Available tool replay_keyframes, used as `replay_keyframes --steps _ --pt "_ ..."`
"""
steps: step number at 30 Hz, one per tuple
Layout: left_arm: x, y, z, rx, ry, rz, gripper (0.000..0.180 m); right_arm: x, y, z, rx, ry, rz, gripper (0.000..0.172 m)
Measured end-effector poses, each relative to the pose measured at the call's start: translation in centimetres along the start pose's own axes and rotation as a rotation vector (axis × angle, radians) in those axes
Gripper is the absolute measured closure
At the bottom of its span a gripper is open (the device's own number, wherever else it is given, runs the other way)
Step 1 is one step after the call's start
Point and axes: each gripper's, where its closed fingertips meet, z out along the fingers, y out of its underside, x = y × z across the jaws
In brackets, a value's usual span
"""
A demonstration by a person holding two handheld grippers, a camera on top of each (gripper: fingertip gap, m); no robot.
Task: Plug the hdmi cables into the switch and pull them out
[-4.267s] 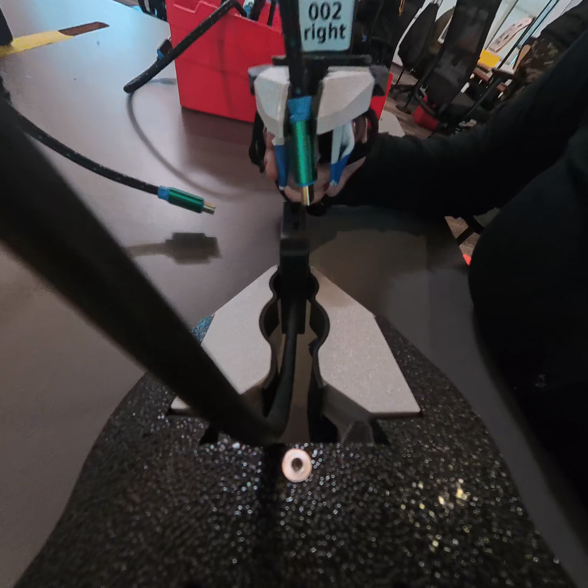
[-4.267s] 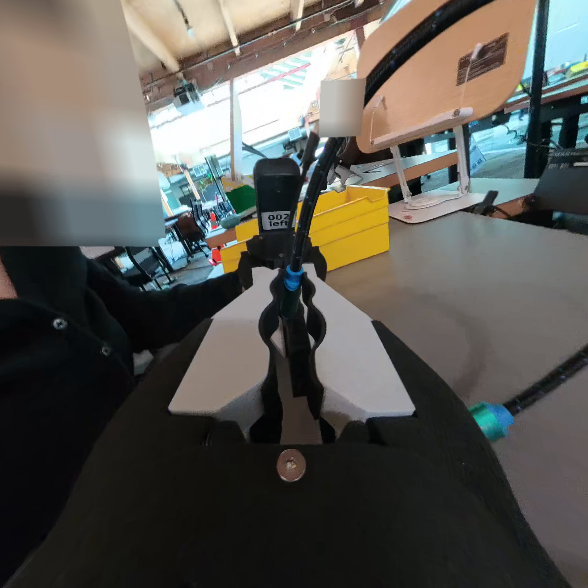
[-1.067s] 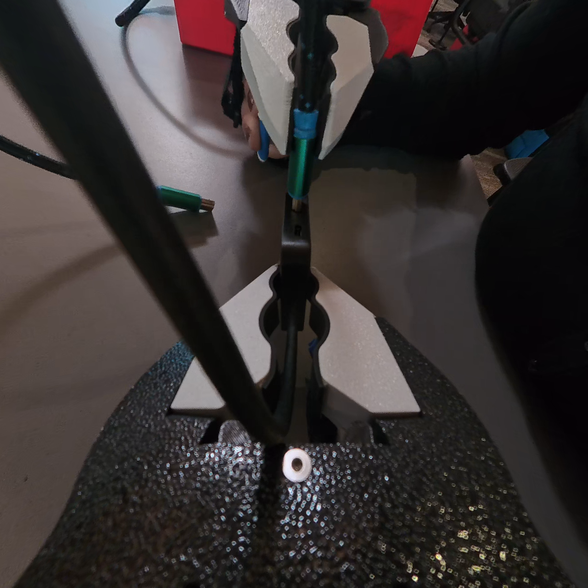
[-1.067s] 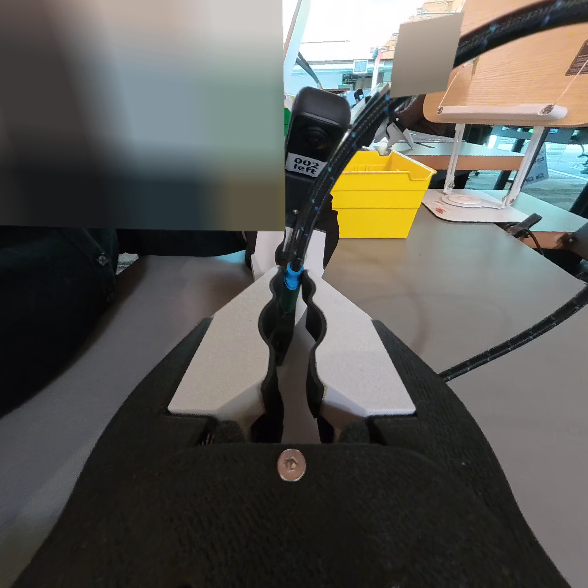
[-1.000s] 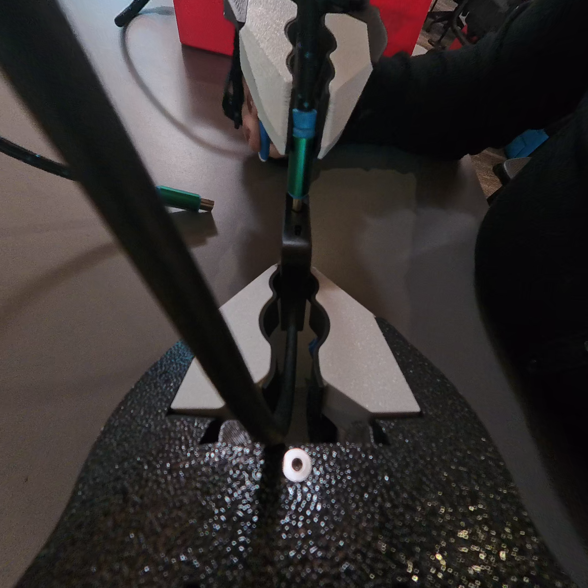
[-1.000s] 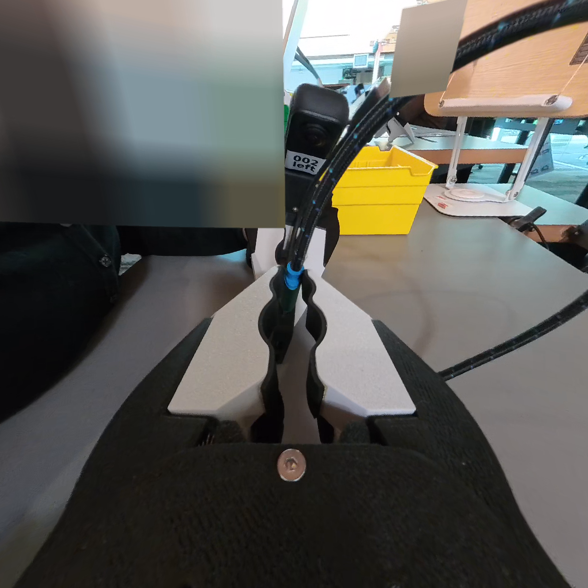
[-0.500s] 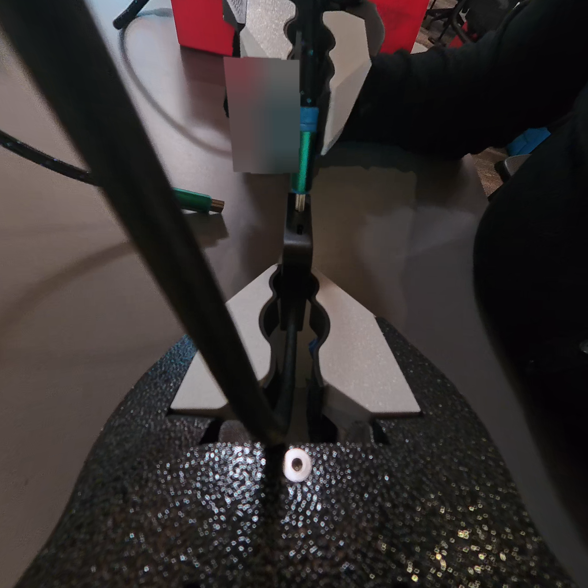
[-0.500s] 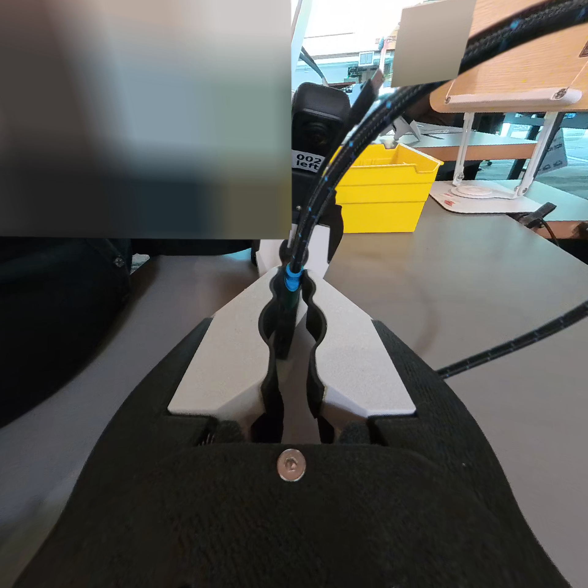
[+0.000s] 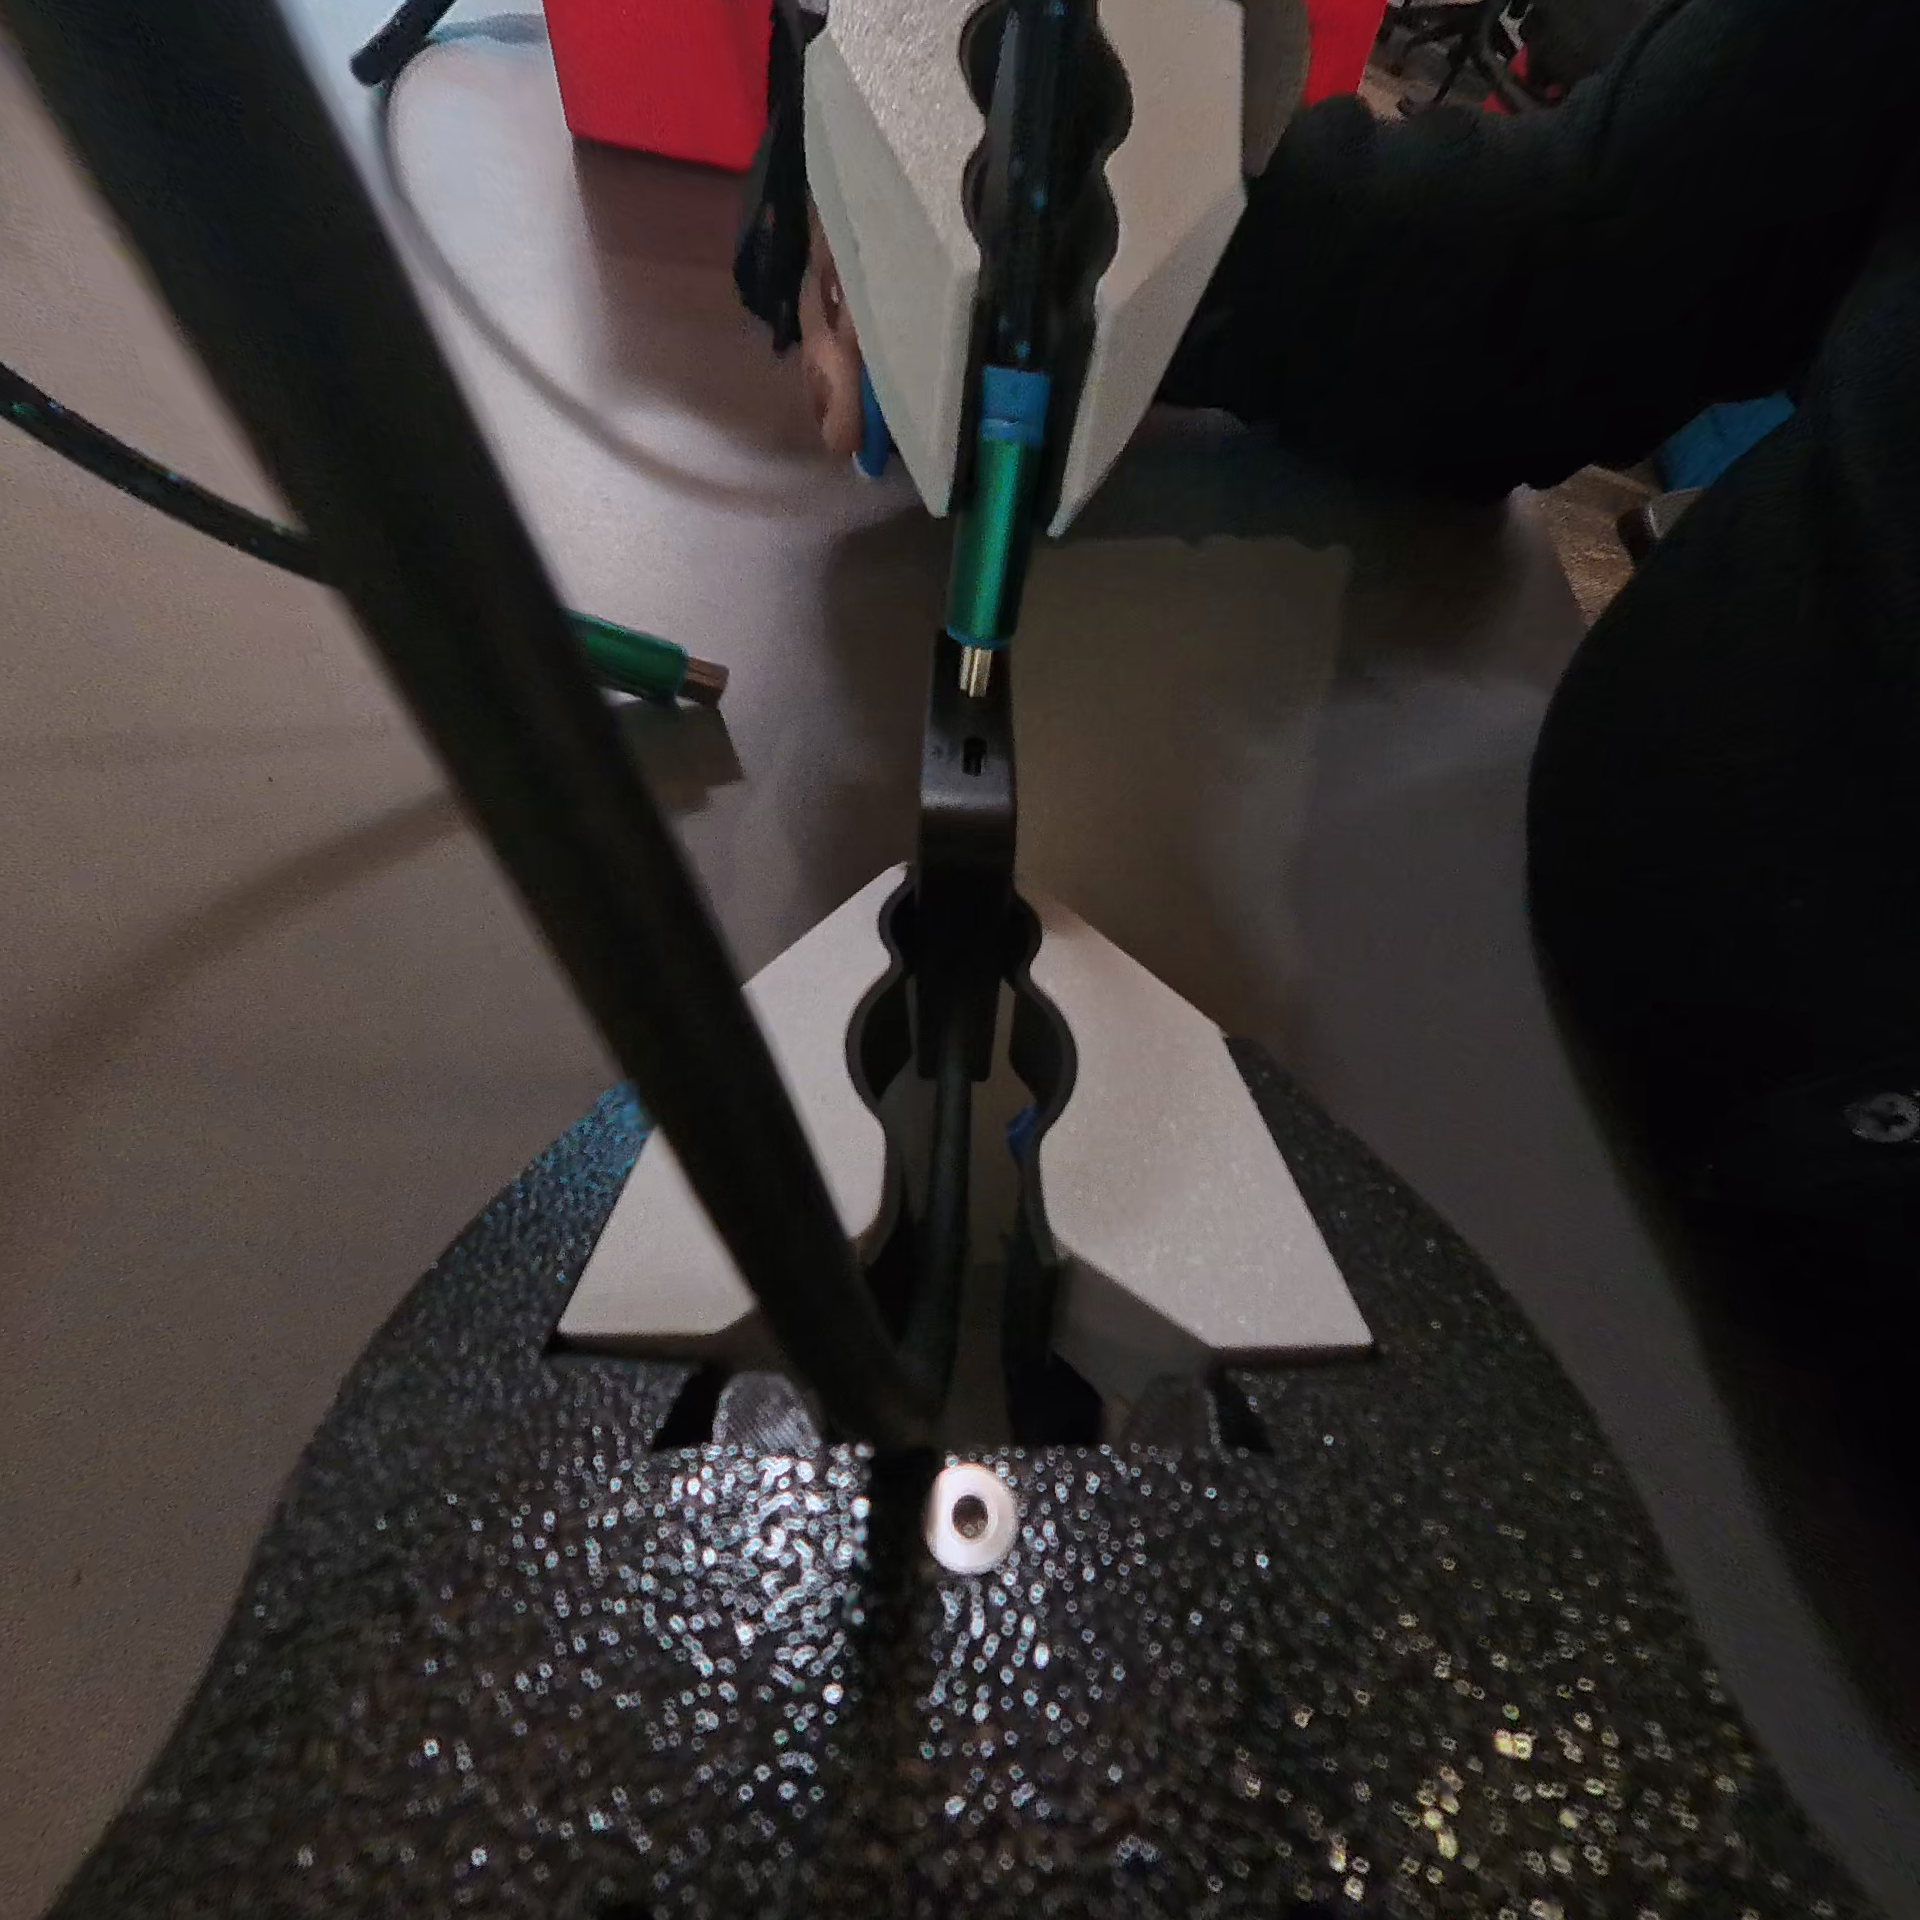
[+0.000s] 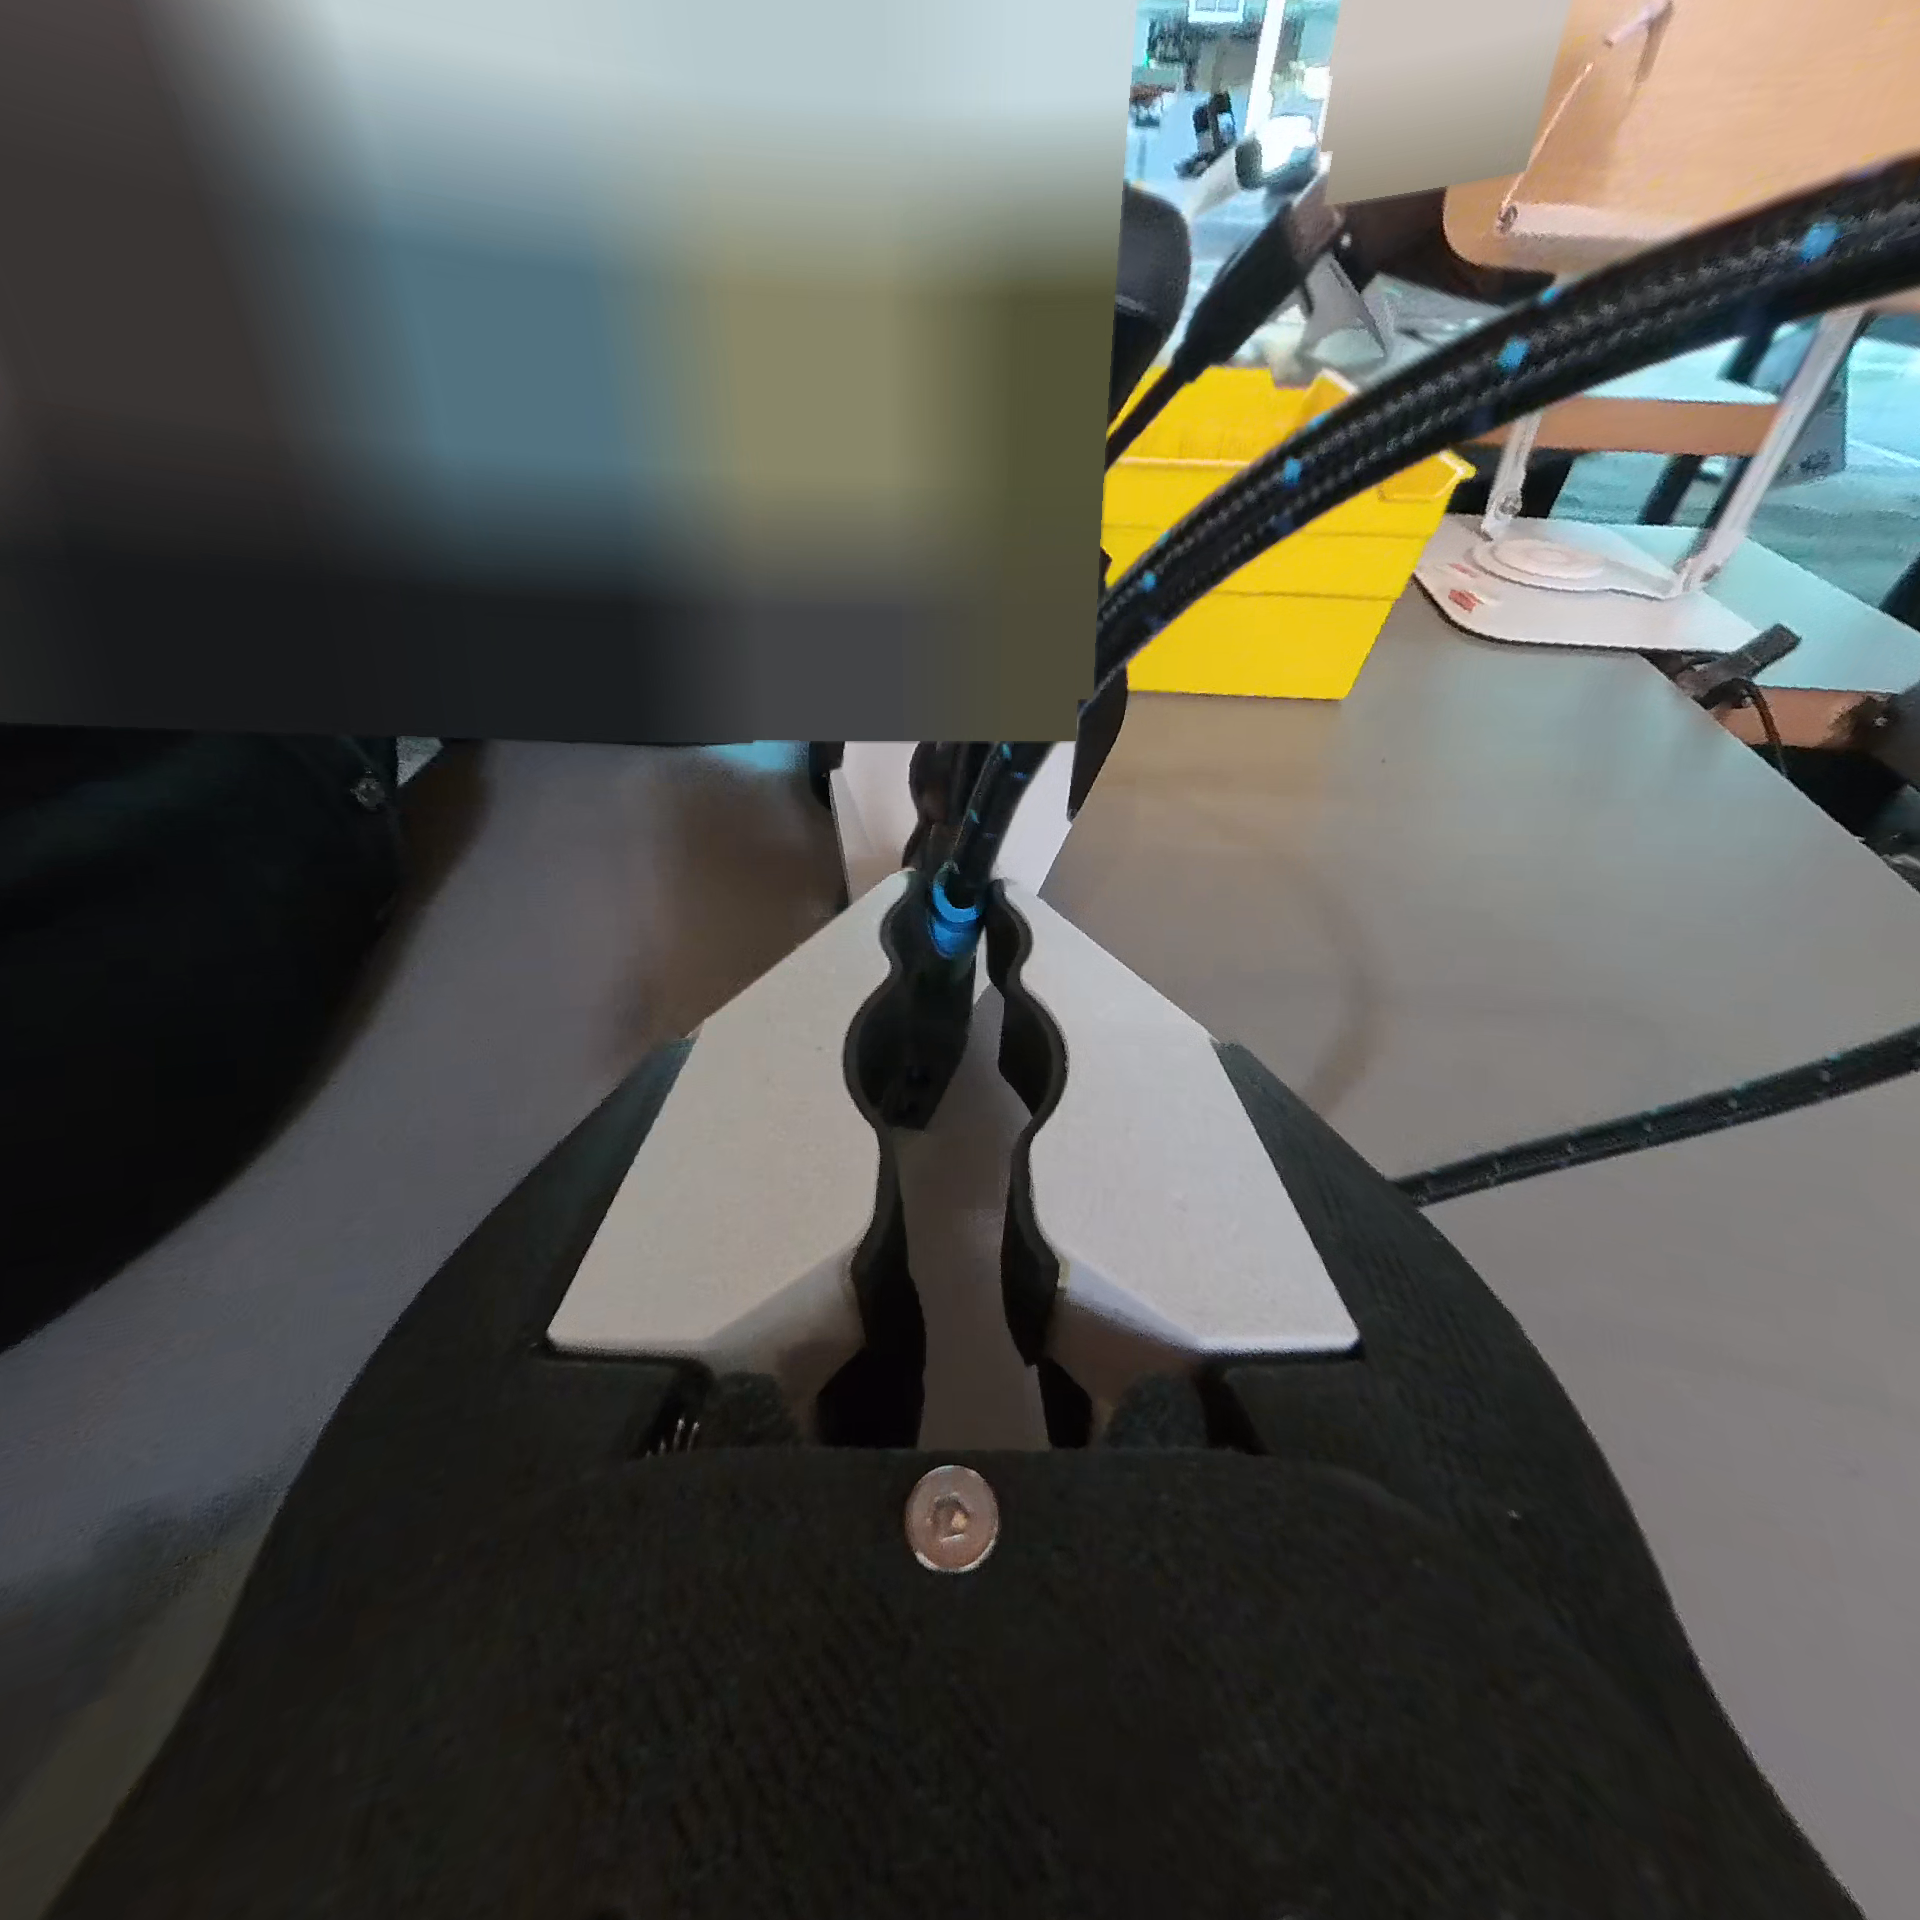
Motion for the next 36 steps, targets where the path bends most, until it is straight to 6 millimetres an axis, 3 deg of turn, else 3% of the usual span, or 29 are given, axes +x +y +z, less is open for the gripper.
replay_keyframes --steps 7,22,26,30,36 --pt "0.0 0.4 -0.1 -0.020 0.002 -0.002 0.170 0.0 -0.1 0.7 -0.091 0.053 -0.030 0.162" --pt "0.1 1.1 0.5 -0.151 -0.090 0.163 0.172 -1.6 0.3 1.1 -0.583 0.119 -0.171 0.162" --pt "0.0 0.9 0.9 -0.140 -0.118 0.180 0.171 -1.6 0.4 0.8 -0.580 0.102 -0.186 0.162" --pt "0.1 0.3 1.5 -0.059 -0.058 0.071 0.169 -1.4 0.4 0.3 -0.519 0.063 -0.172 0.162" --pt "0.2 0.3 1.8 -0.103 -0.092 0.125 0.172 -1.4 0.5 -0.1 -0.520 0.044 -0.158 0.162"
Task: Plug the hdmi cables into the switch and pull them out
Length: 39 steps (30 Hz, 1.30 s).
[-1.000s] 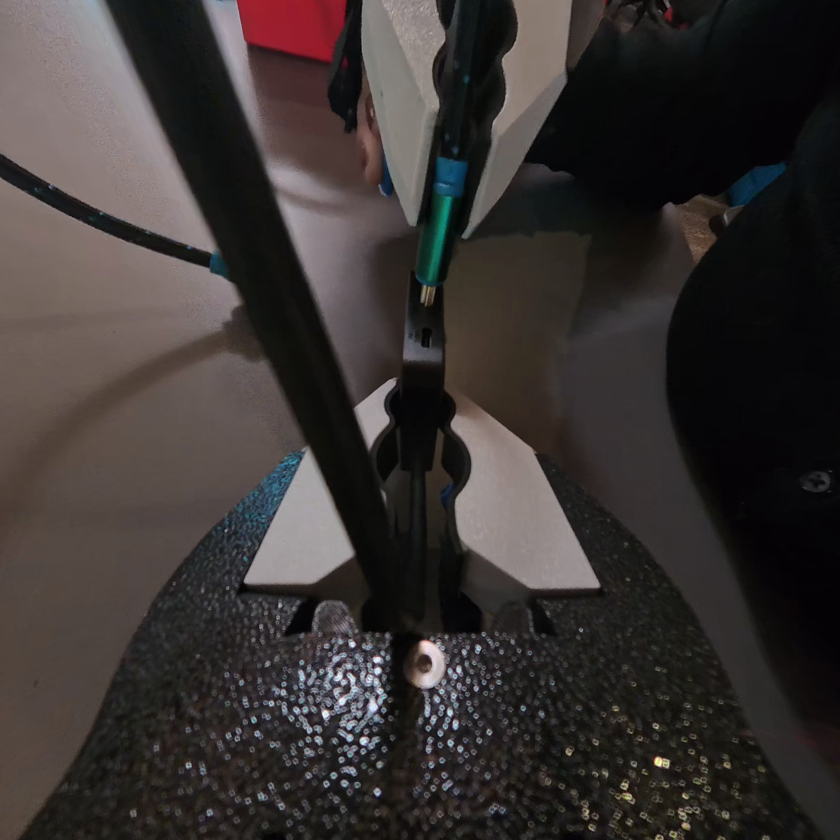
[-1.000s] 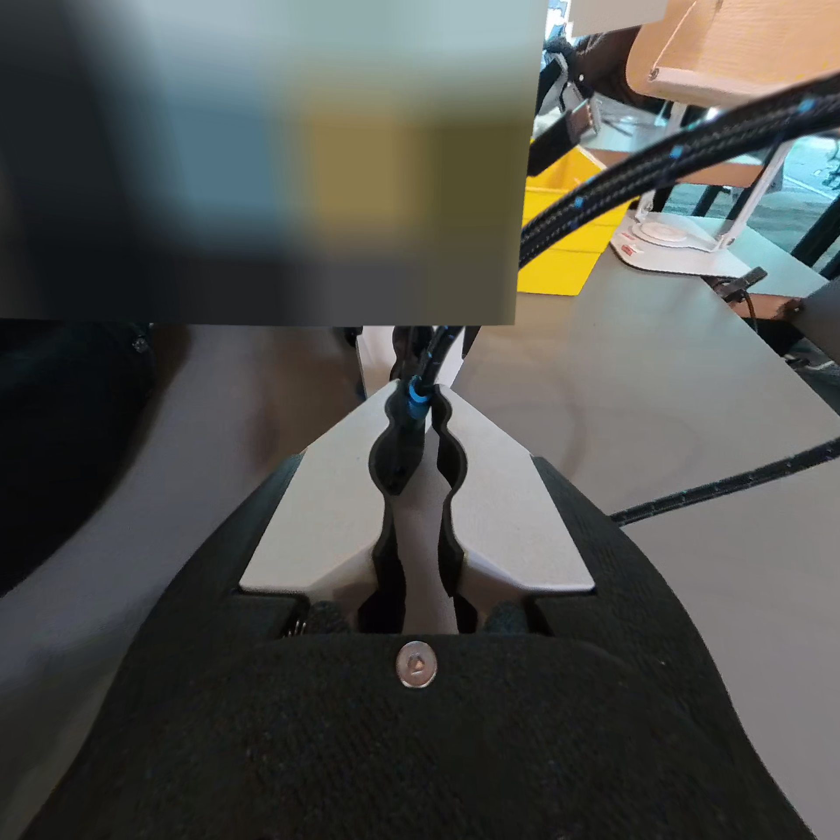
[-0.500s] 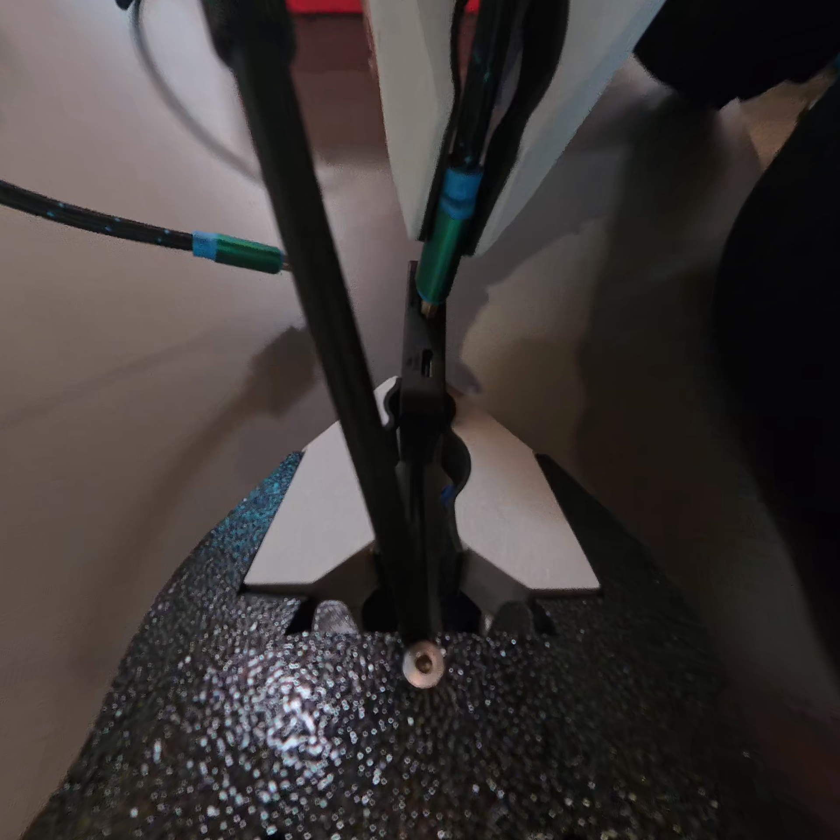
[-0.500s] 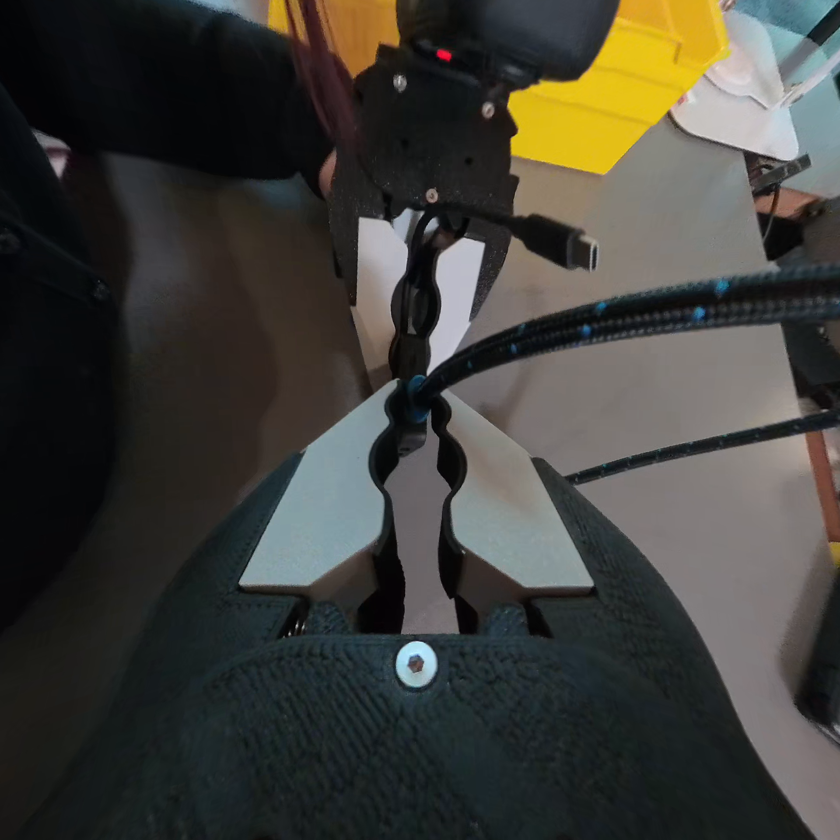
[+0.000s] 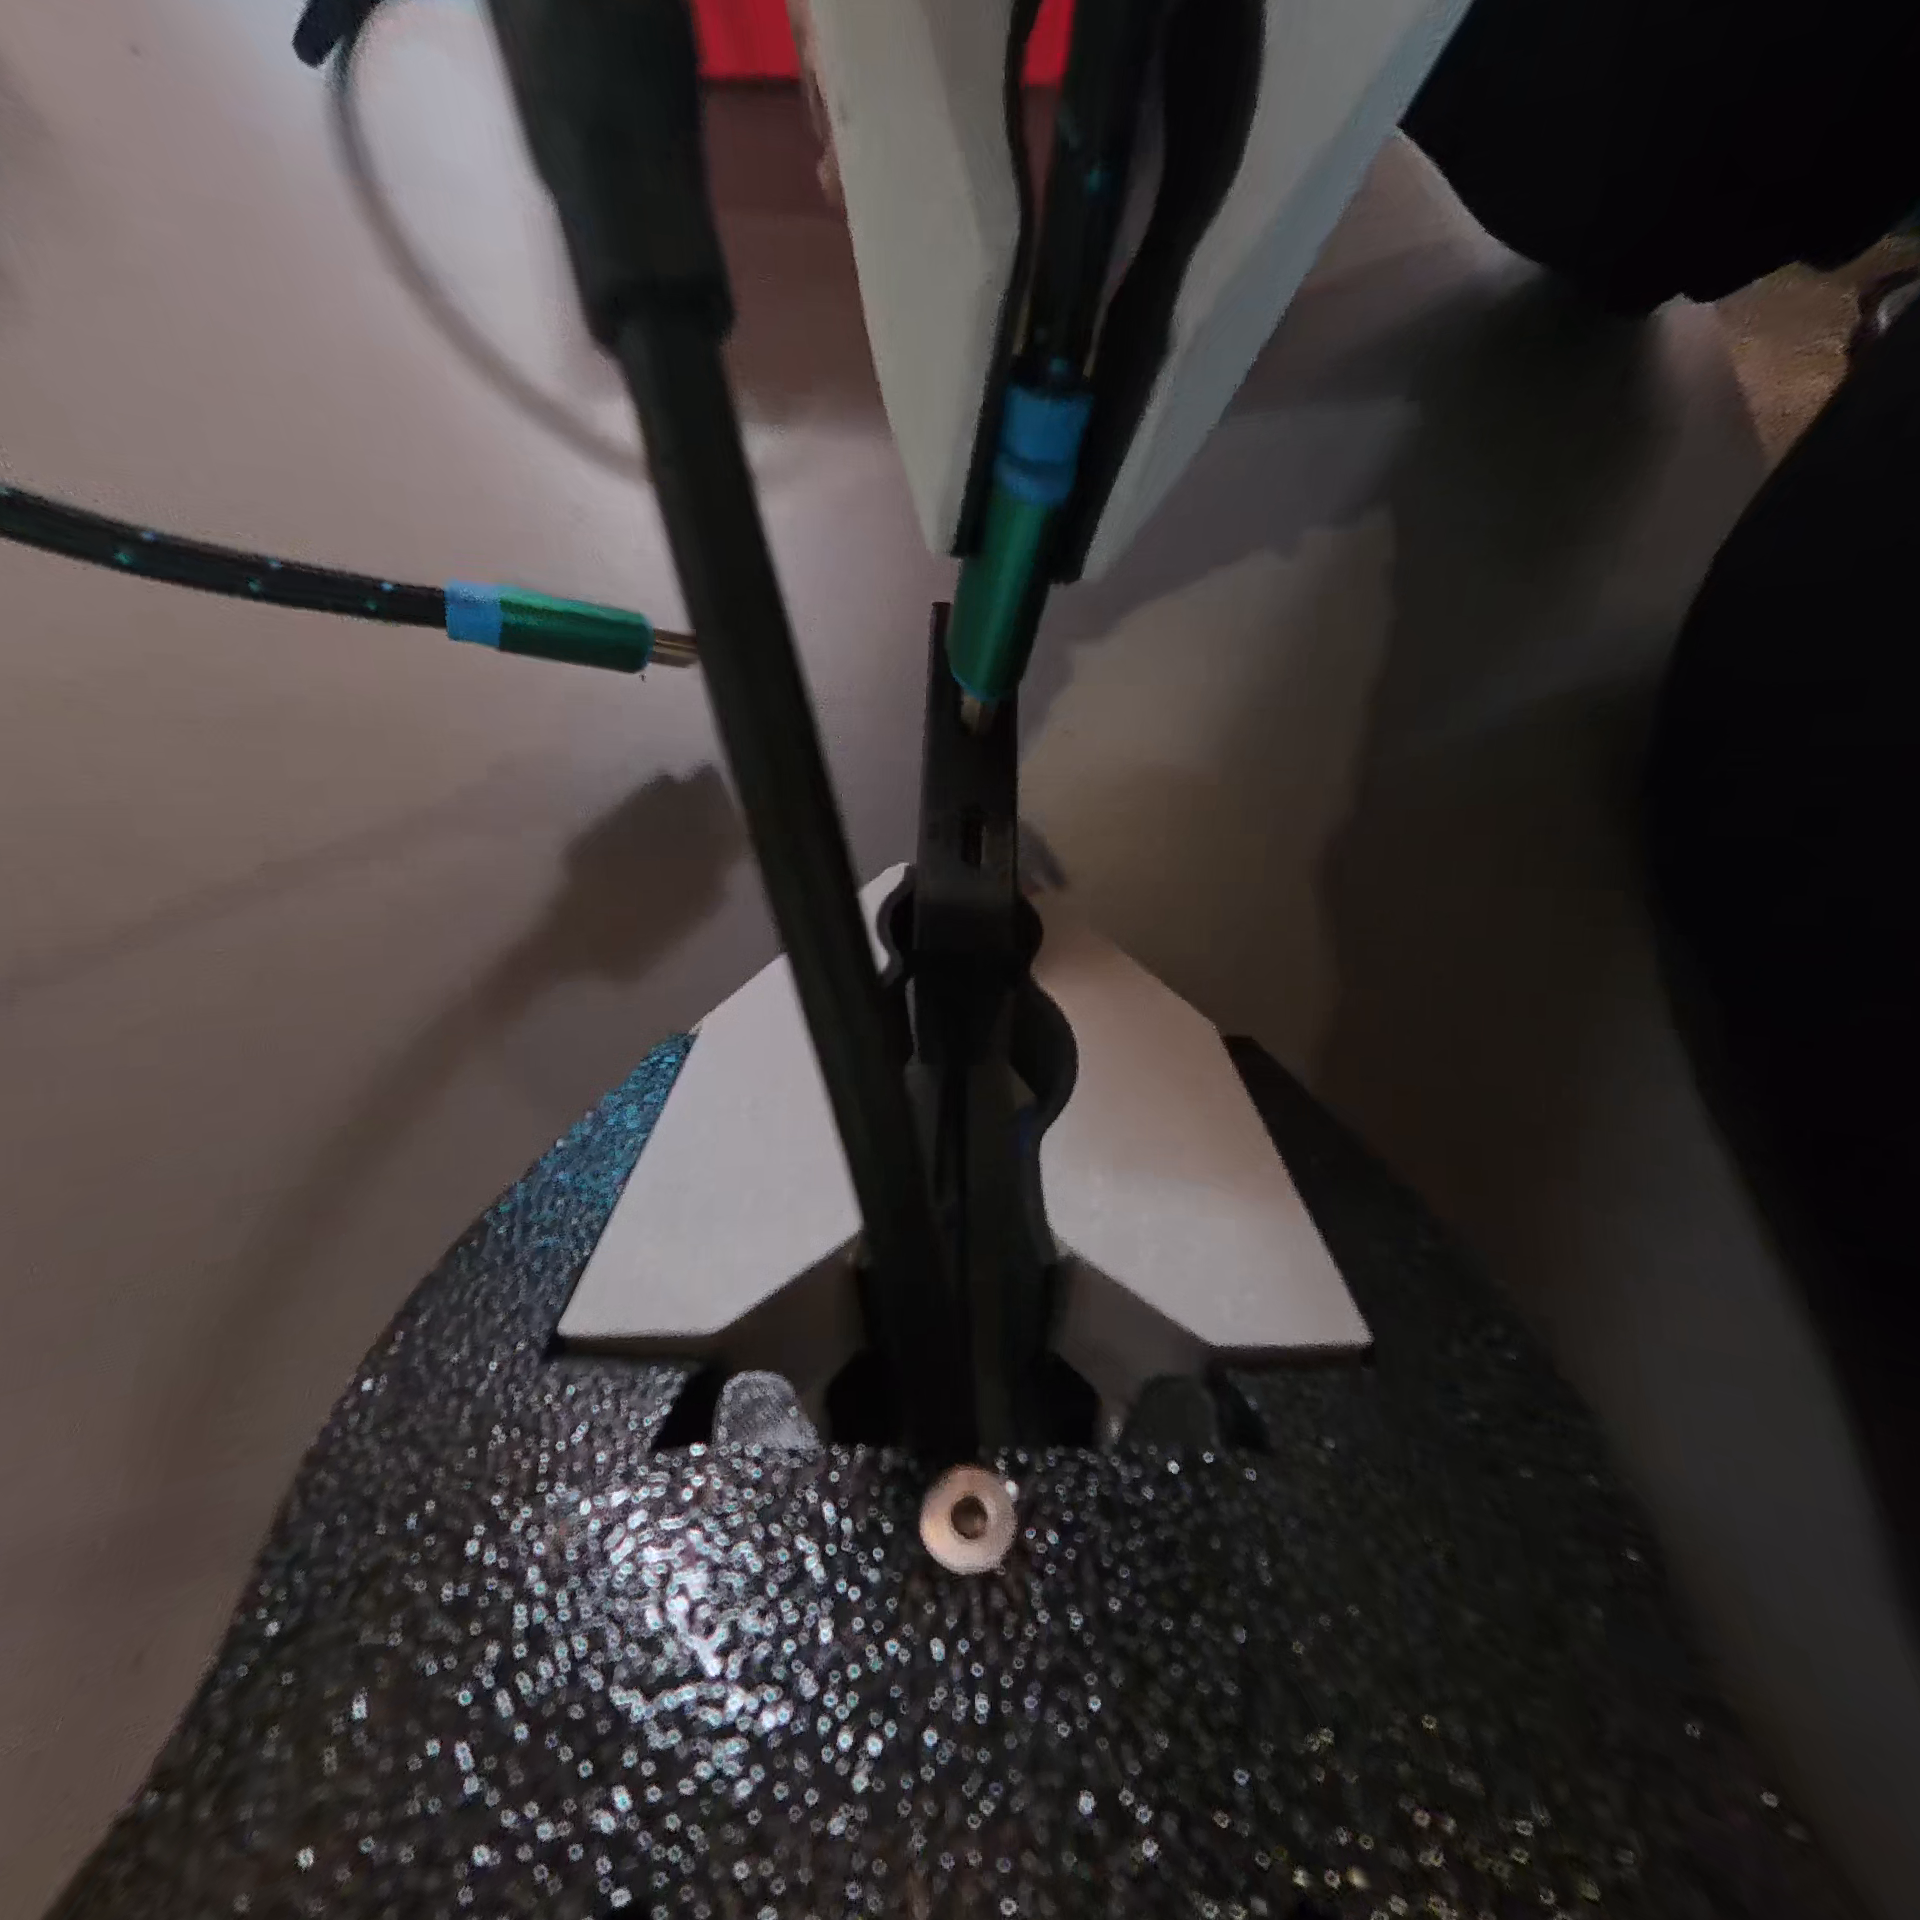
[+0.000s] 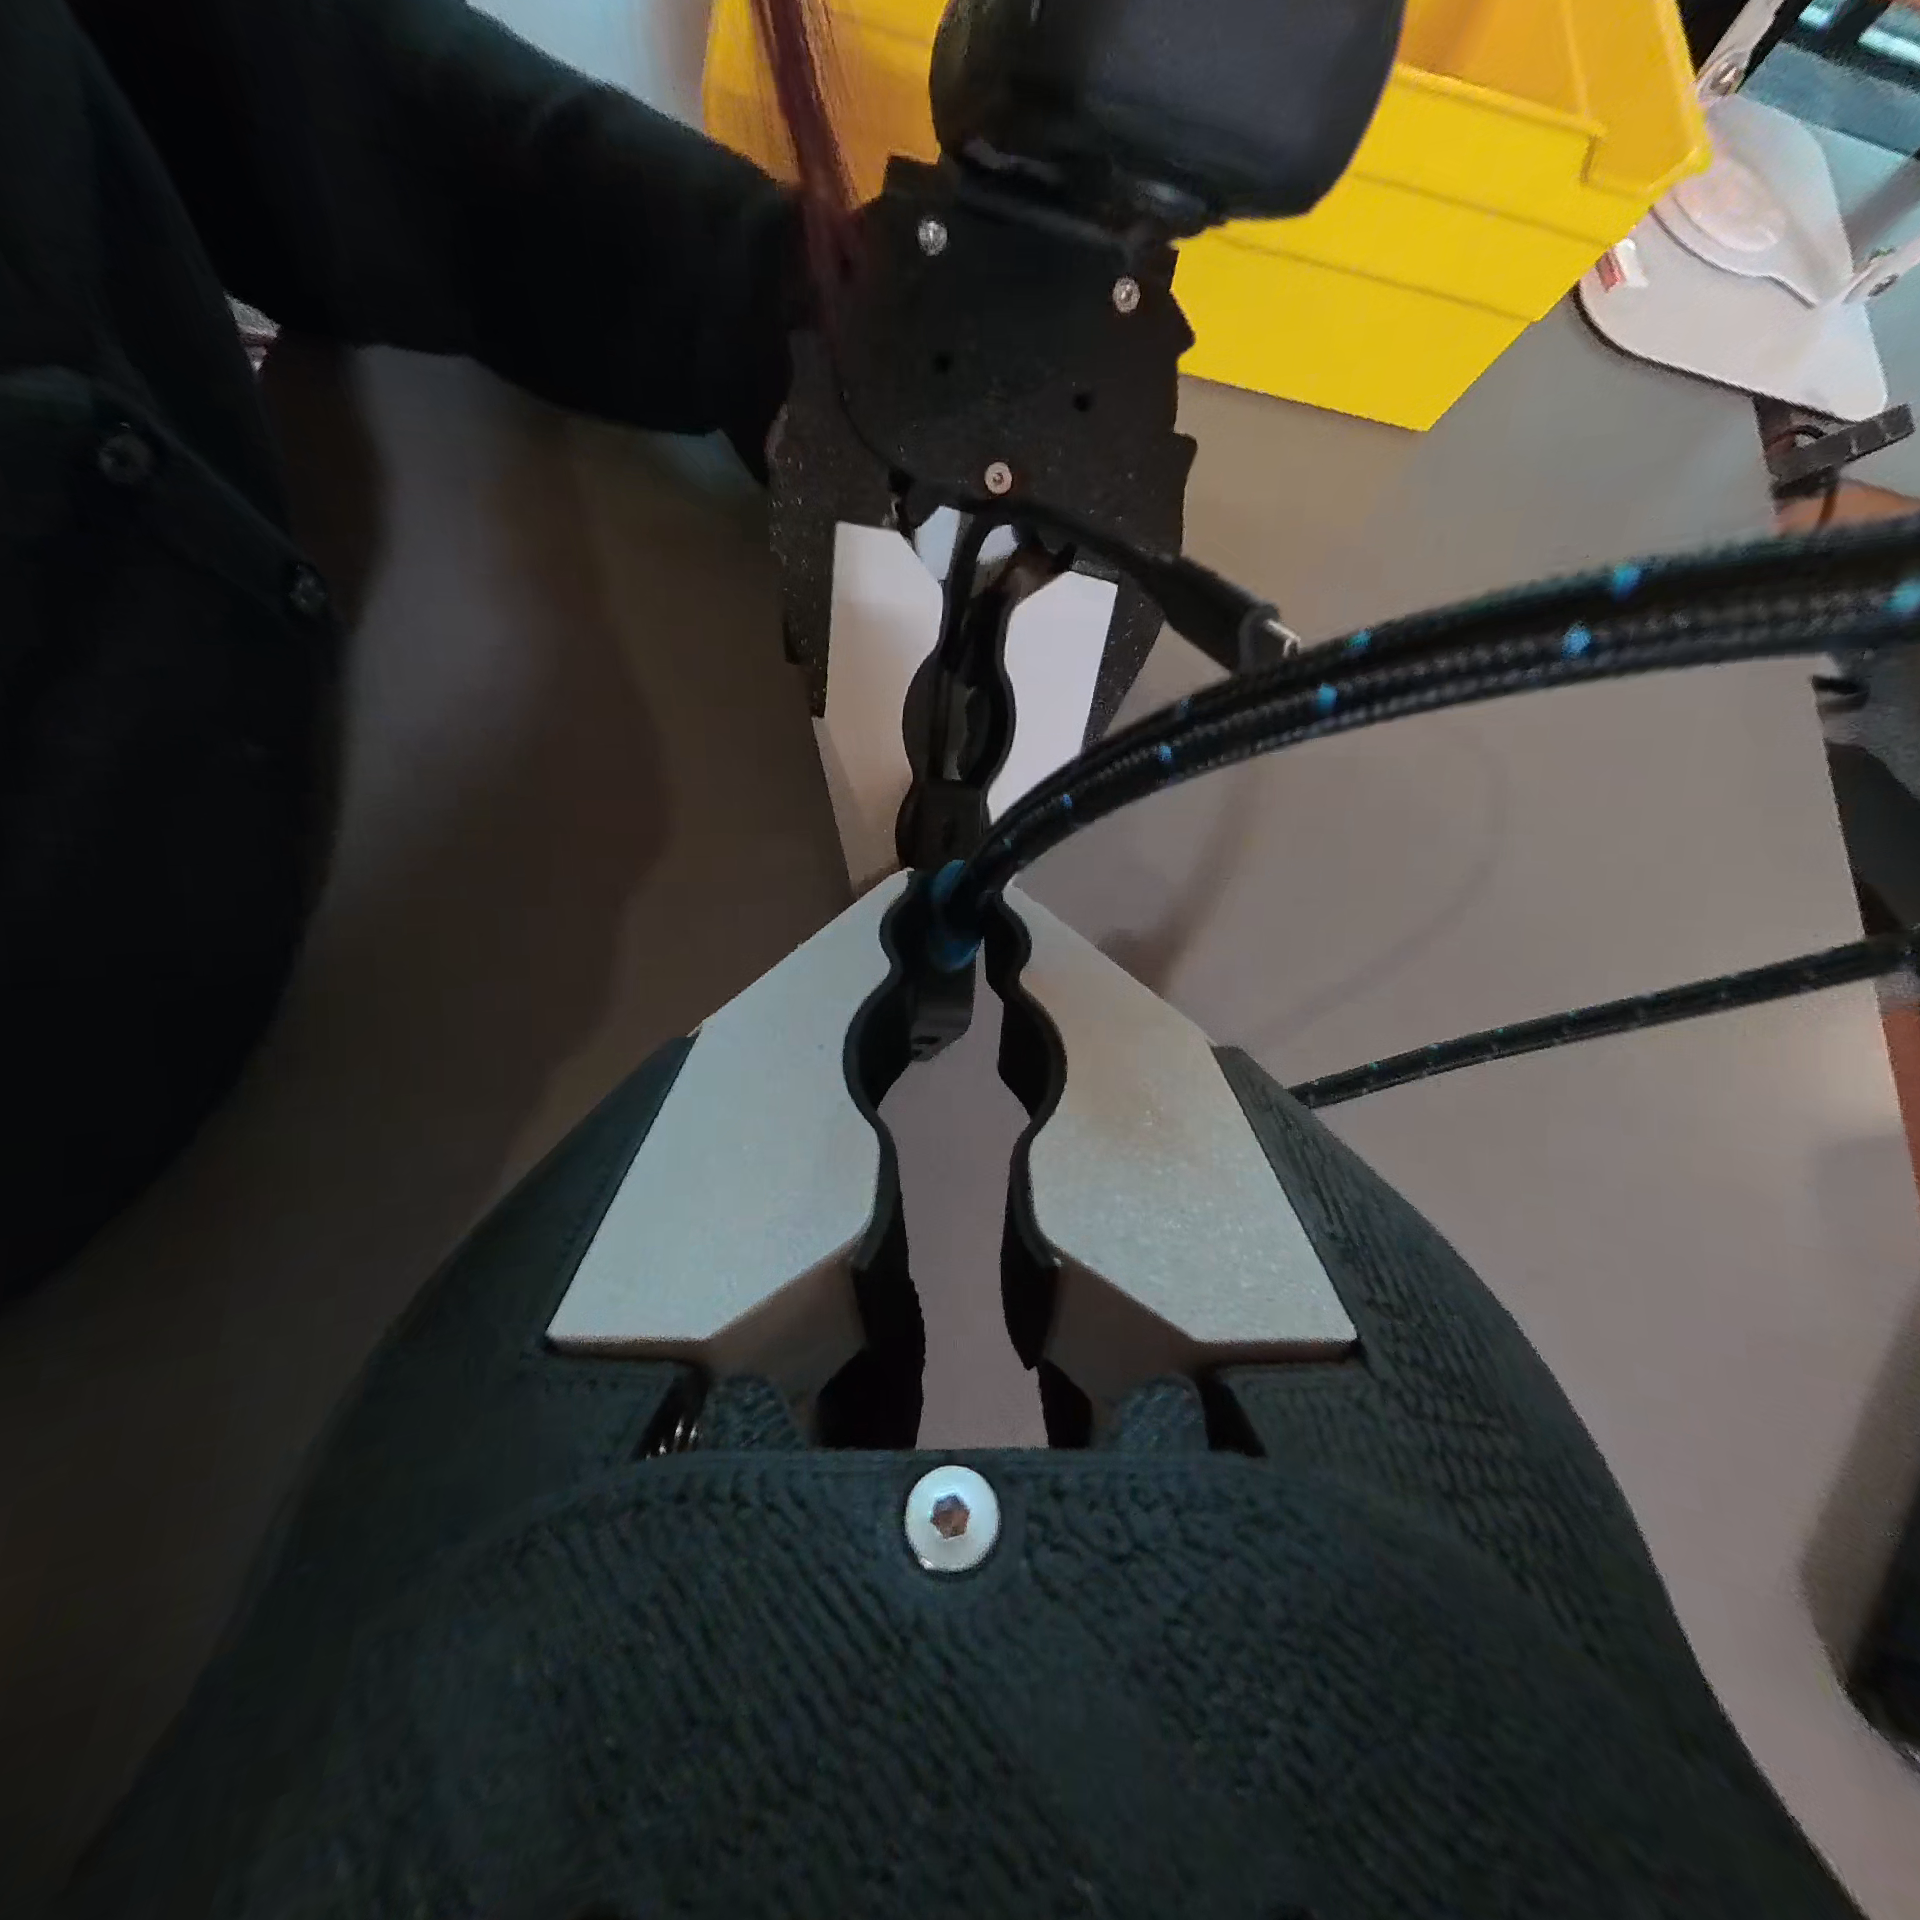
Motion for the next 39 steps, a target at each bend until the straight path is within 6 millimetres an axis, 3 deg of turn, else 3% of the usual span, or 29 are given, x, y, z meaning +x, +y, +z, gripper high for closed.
replay_keyframes --steps 10,16,21,22,24,26,28,31,33,35,39 --pt "0.6 -0.2 0.7 -0.091 -0.016 0.093 0.171 -0.9 0.1 0.3 -0.230 -0.006 -0.024 0.162" --pt "0.8 -0.4 0.8 -0.060 0.013 0.084 0.171 -0.9 0.7 0.3 -0.096 -0.051 0.143 0.161" --pt "0.8 -0.7 1.0 -0.002 0.034 0.056 0.170 -0.3 0.5 0.1 0.073 0.059 0.113 0.161" --pt "0.9 -0.9 1.1 0.019 0.040 0.047 0.170 0.1 0.4 -0.3 0.109 0.114 0.119 0.153" --pt "0.9 -1.1 1.1 0.044 0.038 0.047 0.170 0.8 0.6 -1.6 0.186 0.192 0.193 0.121" --pt "1.0 -1.7 0.9 0.086 0.027 0.086 0.170 0.2 1.9 -1.5 0.180 0.162 0.293 0.119" --pt "1.6 -2.6 0.7 0.141 0.033 0.125 0.169 -0.9 2.0 -1.0 0.211 0.111 0.336 0.125" --pt "2.0 -3.6 0.4 0.200 0.007 0.183 0.170 -1.8 1.8 -0.9 0.215 0.104 0.321 0.158" --pt "2.1 -4.4 0.3 0.258 -0.004 0.165 0.168 -1.9 1.5 -1.4 0.211 0.151 0.277 0.159" --pt "1.0 -5.5 -0.4 0.341 -0.089 0.148 0.151 -1.6 0.9 -2.7 0.214 0.223 0.227 0.160" --pt "-0.8 -7.2 -3.0 0.513 -0.242 0.165 0.116 -0.4 -0.7 -7.9 0.283 0.419 0.157 0.160"
